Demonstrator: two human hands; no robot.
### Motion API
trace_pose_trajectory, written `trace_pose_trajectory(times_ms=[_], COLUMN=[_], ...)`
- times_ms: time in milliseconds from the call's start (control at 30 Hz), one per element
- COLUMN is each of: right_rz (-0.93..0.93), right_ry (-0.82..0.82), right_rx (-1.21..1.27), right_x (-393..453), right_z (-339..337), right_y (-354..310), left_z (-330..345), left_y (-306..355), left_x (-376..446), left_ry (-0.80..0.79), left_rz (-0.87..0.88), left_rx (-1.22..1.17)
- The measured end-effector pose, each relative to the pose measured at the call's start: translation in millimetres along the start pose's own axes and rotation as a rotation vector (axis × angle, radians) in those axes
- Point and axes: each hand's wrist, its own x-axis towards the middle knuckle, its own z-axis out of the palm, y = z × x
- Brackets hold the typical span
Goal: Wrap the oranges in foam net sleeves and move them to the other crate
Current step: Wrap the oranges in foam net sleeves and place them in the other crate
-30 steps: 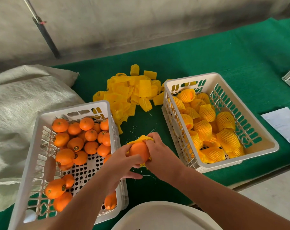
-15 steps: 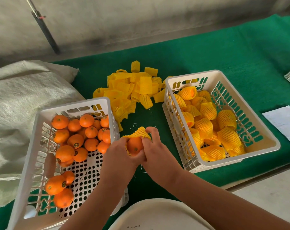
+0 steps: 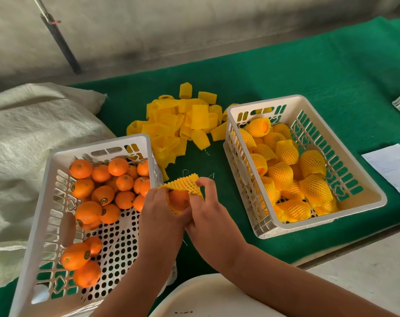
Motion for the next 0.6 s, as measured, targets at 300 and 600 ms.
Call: trace_pose_trajectory(times_ms=[300, 600], right_rz=[-0.134, 0.200], right_ry=[-0.020, -0.009], right_rx=[0.103, 0.557], right_x=[-19.0, -1.7], right_z=[-13.0, -25.8], right_y=[9.9, 25.9], left_z=[-7.2, -8.4], left_y=[-14.0, -10.9], left_x=[2.7, -12.6], left_ry=[0.091, 0.059], left_rz=[0.104, 0.230], left_rx=[-0.049, -0.116])
